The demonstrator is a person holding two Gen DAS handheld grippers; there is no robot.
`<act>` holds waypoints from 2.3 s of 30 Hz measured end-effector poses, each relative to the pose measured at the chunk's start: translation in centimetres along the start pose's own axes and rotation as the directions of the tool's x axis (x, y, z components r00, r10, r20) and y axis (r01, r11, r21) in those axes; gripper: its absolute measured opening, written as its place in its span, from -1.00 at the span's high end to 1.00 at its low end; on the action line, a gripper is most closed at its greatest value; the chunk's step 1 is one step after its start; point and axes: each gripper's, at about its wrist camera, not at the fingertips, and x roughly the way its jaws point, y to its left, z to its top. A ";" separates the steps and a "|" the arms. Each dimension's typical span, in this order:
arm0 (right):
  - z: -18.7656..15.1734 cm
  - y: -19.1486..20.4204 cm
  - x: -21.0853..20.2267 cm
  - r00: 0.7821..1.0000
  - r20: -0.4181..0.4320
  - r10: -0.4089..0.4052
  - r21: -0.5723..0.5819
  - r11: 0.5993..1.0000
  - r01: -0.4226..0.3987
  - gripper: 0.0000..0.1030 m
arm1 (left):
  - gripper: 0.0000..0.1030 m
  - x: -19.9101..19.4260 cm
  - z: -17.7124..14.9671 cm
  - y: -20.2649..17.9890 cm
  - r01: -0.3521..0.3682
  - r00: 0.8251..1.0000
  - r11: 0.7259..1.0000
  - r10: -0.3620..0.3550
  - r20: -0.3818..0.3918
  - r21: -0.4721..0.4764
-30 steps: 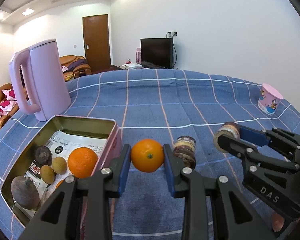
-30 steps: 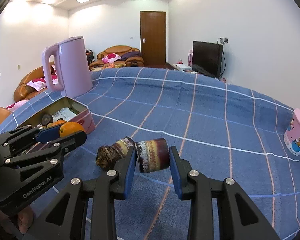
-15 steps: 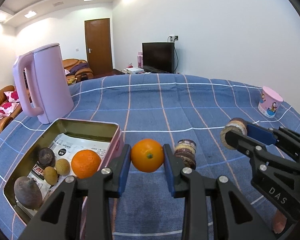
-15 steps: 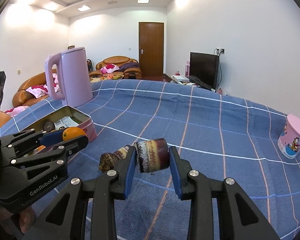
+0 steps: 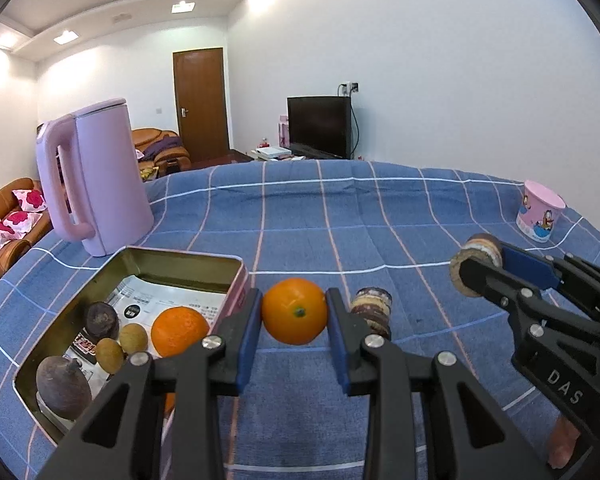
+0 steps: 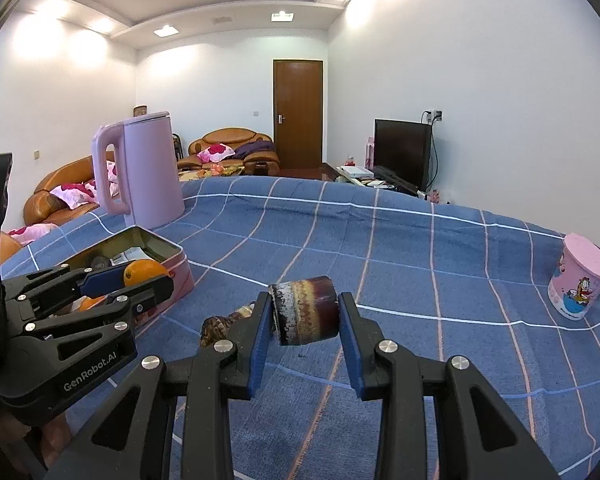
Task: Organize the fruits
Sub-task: 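Lift the small orange in the left tool while the right tool lifts the striped cylinder, then carry the small orange in the left tool while the right tool carries the cylinder over the tin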
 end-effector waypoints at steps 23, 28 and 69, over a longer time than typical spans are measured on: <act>-0.5 0.1 -2.0 0.996 0.089 -0.018 0.000 1.000 0.018 0.33 | 0.35 -1.8 -0.1 -0.1 -0.049 0.994 0.999 0.049 0.100 -0.003; -0.6 0.1 -2.5 0.994 0.109 -0.022 0.000 1.000 0.022 0.33 | 0.35 -2.3 -0.2 -0.2 -0.062 0.990 0.998 0.061 0.126 0.004; 1.5 5.9 -1.4 0.991 0.086 0.102 -0.060 0.994 -0.097 0.32 | 0.35 -4.1 -0.9 5.0 -0.114 0.991 0.990 0.120 0.063 -0.083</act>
